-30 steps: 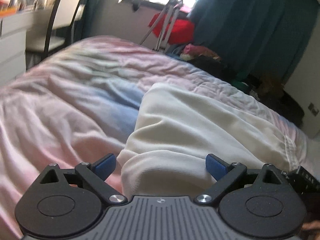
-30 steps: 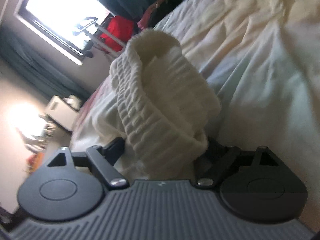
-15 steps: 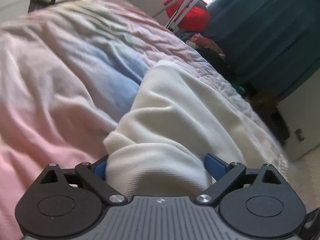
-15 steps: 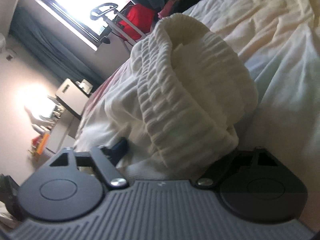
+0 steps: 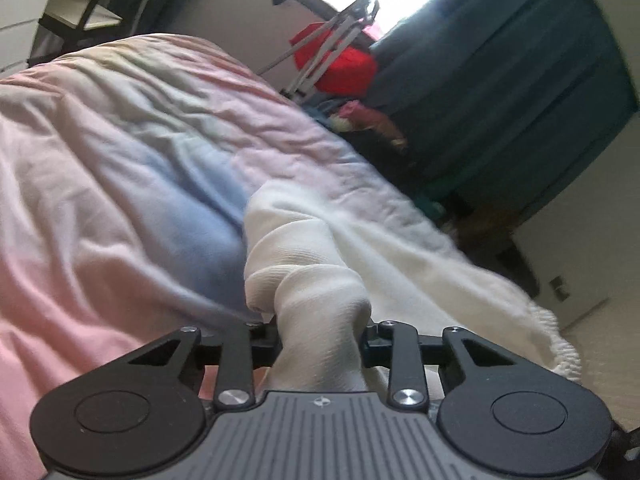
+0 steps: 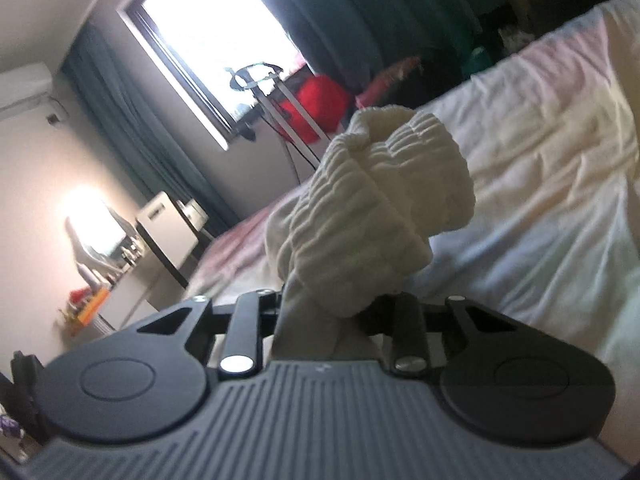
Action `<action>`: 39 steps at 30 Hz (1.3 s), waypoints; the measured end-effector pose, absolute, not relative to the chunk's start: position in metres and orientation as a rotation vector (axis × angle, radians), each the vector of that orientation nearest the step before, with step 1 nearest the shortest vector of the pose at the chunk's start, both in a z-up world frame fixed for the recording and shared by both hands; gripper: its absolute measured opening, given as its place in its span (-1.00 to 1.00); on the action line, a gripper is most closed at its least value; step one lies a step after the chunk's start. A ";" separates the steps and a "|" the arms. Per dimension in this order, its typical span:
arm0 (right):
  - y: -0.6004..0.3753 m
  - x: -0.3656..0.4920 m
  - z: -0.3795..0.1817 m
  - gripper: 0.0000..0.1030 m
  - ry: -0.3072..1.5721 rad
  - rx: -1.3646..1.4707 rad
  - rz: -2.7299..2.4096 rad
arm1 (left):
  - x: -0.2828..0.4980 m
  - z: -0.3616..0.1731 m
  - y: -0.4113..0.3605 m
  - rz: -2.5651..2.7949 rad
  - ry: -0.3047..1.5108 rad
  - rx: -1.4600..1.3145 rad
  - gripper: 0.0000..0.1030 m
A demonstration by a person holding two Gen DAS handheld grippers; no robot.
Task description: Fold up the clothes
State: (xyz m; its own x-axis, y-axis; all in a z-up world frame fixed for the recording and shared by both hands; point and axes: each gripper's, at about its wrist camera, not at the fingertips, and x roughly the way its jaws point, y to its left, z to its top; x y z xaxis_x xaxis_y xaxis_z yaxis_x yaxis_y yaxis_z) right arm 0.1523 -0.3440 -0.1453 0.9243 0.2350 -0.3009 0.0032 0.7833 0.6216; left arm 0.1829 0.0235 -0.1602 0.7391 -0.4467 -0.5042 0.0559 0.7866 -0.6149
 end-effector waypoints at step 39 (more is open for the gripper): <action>-0.644 0.138 -0.252 -0.30 0.277 1.055 -0.372 | 0.348 -0.240 -0.359 -0.782 0.729 -0.202 0.07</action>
